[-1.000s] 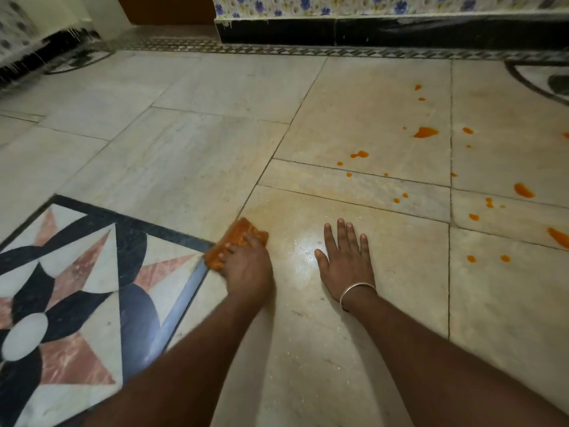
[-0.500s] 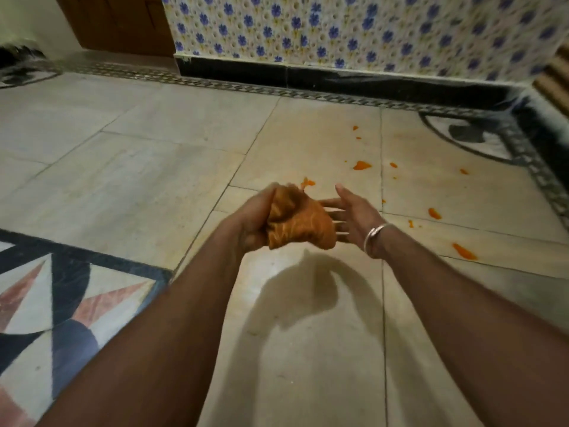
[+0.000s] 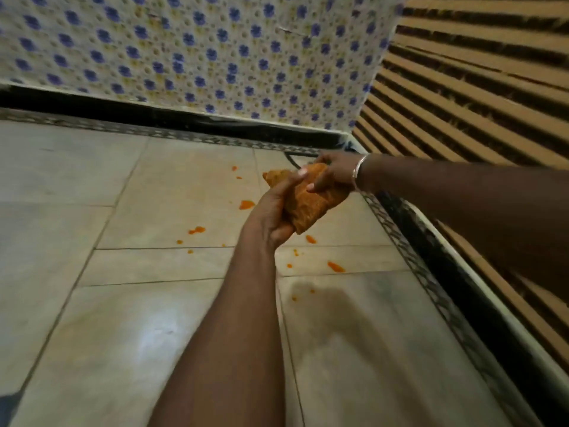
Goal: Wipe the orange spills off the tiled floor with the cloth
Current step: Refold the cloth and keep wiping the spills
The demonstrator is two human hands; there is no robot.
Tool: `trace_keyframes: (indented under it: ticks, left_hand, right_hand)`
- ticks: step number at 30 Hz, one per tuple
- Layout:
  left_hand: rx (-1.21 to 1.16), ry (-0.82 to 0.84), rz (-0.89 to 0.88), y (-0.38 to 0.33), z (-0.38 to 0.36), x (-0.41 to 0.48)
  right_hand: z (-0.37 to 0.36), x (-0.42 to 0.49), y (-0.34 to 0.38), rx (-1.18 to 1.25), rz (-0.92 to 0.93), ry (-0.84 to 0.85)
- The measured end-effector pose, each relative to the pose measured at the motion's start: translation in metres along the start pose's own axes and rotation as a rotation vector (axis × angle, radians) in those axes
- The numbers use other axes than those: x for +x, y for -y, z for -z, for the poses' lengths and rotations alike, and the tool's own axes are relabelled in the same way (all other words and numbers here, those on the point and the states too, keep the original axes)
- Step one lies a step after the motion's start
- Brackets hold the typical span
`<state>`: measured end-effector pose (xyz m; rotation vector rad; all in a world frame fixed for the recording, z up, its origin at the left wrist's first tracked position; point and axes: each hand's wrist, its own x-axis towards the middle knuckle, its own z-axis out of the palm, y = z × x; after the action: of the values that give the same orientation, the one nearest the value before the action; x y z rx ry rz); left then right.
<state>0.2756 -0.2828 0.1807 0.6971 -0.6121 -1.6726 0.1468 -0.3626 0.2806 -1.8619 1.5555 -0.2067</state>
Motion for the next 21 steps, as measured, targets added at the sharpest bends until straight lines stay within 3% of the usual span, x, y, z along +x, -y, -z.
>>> trace_keyframes:
  ticks: [5, 11, 21]
  left_hand:
    - [0.209, -0.158, 0.059, 0.039, -0.016, 0.031]
    - [0.517, -0.365, -0.017, 0.071, -0.002, 0.043]
    - [0.995, -0.357, -0.026, 0.112, -0.006, 0.080]
  right_hand:
    - [0.028, 0.002, -0.045, -0.126, -0.115, 0.009]
    - [-0.001, 0.001, -0.120, 0.229, -0.190, 0.088]
    - [-0.025, 0.035, -0.235, 0.667, -0.095, 0.081]
